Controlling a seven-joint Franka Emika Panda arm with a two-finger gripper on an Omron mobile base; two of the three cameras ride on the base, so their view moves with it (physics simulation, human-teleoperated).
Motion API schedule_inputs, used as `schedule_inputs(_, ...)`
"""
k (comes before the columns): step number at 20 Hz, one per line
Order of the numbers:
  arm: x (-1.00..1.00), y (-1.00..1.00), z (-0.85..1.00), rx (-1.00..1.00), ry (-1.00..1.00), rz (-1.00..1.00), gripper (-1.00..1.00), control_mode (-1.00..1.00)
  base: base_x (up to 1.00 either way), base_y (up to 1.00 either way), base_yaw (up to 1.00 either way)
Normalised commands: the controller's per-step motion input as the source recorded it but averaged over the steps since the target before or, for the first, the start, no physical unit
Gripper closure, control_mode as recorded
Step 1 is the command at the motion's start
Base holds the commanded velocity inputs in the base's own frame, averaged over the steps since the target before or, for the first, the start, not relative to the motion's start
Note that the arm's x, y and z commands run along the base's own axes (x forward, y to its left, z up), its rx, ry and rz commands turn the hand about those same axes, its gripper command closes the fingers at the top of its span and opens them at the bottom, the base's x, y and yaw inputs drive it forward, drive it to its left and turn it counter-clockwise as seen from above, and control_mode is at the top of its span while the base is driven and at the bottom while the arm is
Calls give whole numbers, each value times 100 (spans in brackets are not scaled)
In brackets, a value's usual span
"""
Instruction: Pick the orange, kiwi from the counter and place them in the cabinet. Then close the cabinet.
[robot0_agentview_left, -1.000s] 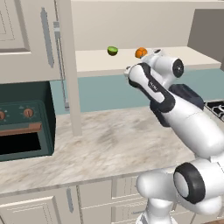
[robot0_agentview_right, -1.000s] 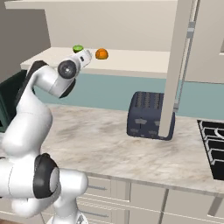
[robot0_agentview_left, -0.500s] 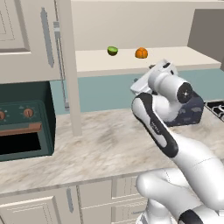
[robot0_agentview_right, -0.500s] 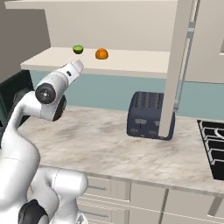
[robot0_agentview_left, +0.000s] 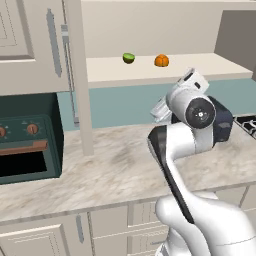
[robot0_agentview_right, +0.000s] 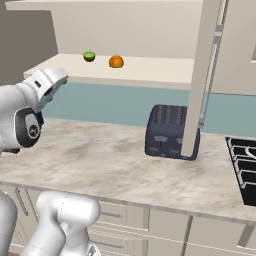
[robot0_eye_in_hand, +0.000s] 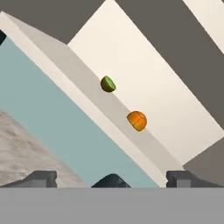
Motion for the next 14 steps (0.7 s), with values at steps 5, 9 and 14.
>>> schedule_inputs(5, -100, 19, 45, -22, 25, -19, -100, -100, 0, 0, 0)
schedule_inputs(9, -100, 22, 17, -22, 8, -13, -100, -100, 0, 0, 0)
schedule_inputs(14, -100, 24, -29, -26, -17, 0, -100, -100, 0, 0, 0)
